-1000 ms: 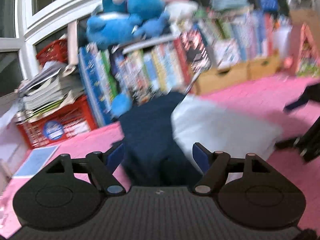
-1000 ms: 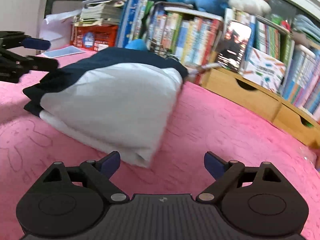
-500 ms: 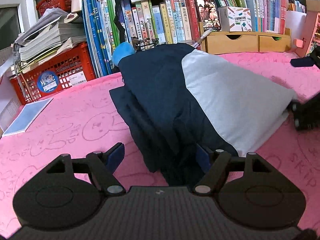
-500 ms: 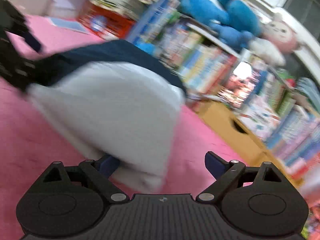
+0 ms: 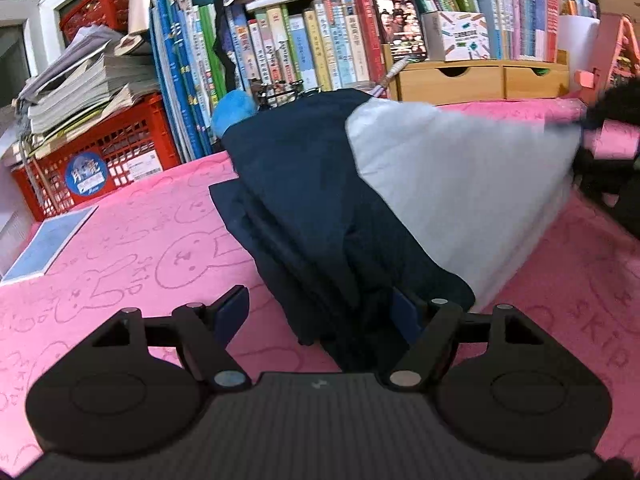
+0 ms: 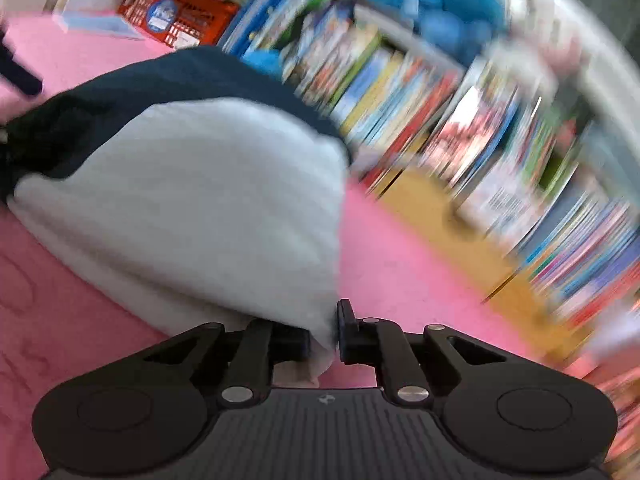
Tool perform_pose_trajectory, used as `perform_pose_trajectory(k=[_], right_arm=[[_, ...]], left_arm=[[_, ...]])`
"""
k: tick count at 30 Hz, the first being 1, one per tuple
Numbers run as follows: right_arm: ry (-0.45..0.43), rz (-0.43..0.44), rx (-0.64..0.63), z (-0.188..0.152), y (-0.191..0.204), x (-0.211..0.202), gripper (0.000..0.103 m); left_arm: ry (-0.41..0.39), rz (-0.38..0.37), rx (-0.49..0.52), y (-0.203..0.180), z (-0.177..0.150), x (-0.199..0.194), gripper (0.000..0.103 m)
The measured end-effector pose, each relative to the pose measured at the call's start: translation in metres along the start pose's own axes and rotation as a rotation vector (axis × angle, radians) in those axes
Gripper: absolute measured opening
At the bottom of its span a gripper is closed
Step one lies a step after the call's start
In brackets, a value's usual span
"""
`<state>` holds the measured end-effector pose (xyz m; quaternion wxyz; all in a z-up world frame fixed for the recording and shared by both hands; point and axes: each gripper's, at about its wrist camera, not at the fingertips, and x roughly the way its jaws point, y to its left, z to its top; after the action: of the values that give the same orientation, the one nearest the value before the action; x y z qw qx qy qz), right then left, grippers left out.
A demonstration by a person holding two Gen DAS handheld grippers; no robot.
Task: Fold clothes
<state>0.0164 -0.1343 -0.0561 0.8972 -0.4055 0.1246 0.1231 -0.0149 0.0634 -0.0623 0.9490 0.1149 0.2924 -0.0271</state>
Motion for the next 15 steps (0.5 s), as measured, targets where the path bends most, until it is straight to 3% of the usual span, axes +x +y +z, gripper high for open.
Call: perform_pose_trajectory(k=[3,5,10,15], right_arm=[[-0.144,-0.181,-0.174,0.005,0.016,-0.036,0.014],[-0.163,-0.220,-0.200,0.002,0.017,-0.052,0.015],[-0.128,-0.231,-0.221,-0.025,0.025,-0.092,0.019],[-0.026,-0.131,-0.190,-0.056,0.043,-0.117,0.028]], left_arm=[[-0.016,-0.013,0.048,-0.004,-0.002,-0.004,0.076],[-0.035,-0.045,0.102,-0.006,-0.005,-0.010,0.076],[-0.060,-0.108,0.168,-0.009,-0.011,-0.019,0.076],[-0.051,-0.176,0.153,-0.004,-0.012,-0.020,0.077]])
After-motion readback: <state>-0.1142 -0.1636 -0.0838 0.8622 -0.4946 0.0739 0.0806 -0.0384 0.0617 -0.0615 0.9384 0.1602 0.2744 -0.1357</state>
